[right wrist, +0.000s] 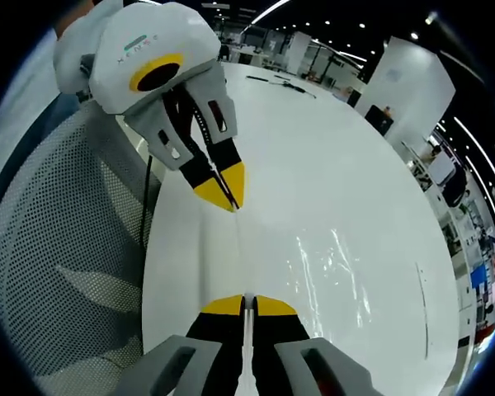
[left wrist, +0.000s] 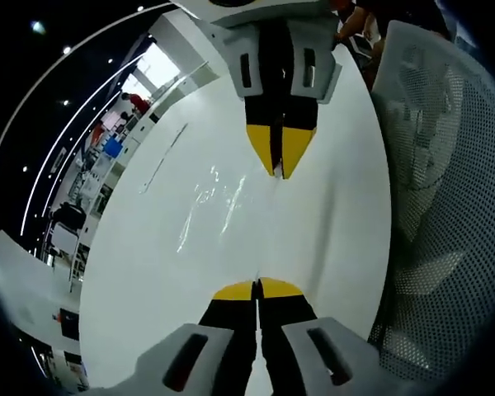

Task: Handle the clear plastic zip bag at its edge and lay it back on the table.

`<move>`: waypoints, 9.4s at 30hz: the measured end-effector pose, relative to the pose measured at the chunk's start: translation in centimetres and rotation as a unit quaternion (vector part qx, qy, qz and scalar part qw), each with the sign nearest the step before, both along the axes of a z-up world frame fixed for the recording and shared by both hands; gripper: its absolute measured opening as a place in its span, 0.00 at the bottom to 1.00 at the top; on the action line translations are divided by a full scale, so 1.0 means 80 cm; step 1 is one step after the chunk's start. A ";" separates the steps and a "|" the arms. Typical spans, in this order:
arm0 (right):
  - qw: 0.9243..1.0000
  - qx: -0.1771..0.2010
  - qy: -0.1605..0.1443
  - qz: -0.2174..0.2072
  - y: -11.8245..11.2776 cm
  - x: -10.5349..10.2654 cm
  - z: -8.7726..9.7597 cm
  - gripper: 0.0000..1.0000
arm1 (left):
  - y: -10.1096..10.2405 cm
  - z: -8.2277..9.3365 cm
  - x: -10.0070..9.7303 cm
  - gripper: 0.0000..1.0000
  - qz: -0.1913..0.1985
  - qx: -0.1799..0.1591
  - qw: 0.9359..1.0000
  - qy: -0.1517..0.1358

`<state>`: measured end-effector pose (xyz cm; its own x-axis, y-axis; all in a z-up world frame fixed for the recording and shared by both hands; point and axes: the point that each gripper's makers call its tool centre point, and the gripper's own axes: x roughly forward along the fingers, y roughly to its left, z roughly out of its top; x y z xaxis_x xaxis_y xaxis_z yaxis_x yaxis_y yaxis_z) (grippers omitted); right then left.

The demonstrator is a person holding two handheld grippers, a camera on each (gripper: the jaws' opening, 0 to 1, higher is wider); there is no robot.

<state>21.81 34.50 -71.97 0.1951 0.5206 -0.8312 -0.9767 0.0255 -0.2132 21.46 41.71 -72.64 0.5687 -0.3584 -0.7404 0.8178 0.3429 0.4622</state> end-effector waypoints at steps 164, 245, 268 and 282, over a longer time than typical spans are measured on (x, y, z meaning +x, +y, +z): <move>0.993 0.062 0.063 -0.080 0.015 -0.007 -0.015 0.00 | 0.022 -0.003 -0.019 0.00 -0.025 0.031 0.999 0.009; 0.950 0.156 0.047 -0.267 0.012 0.074 0.042 0.00 | -0.071 -0.009 -0.022 0.00 -0.136 0.041 0.990 -0.007; 0.953 0.160 0.023 -0.256 0.015 0.079 0.063 0.00 | -0.066 -0.019 -0.024 0.00 -0.120 0.038 0.992 0.004; 0.954 0.161 0.029 -0.253 0.017 0.079 0.060 0.00 | -0.060 -0.017 -0.021 0.00 -0.117 0.041 0.992 0.001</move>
